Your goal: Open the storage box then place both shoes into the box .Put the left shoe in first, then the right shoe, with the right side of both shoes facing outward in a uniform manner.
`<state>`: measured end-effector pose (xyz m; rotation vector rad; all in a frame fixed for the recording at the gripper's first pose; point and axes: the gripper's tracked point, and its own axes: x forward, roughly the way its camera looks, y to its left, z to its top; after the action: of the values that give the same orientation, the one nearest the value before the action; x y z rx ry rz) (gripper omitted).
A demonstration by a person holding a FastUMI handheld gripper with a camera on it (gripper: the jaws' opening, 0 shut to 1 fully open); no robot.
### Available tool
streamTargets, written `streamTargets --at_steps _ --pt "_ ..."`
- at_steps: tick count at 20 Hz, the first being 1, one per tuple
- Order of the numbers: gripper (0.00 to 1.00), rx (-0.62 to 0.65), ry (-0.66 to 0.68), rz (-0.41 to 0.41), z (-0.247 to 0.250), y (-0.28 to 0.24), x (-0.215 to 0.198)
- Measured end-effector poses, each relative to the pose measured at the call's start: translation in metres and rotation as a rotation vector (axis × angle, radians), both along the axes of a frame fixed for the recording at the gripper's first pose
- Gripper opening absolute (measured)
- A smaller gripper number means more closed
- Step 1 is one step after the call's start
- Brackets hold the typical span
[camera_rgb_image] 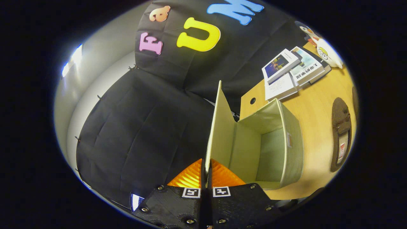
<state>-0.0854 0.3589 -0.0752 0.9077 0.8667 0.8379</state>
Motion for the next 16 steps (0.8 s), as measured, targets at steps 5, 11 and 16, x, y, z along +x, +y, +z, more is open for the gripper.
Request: streamTargets --at_steps 5,11,16 --pt "0.0 -0.082 -0.083 0.038 0.014 0.04 -0.007" --pt "0.04 -0.15 -0.166 0.099 0.015 0.099 -0.03" --pt "0.05 -0.149 -0.188 0.132 0.013 0.138 -0.045"
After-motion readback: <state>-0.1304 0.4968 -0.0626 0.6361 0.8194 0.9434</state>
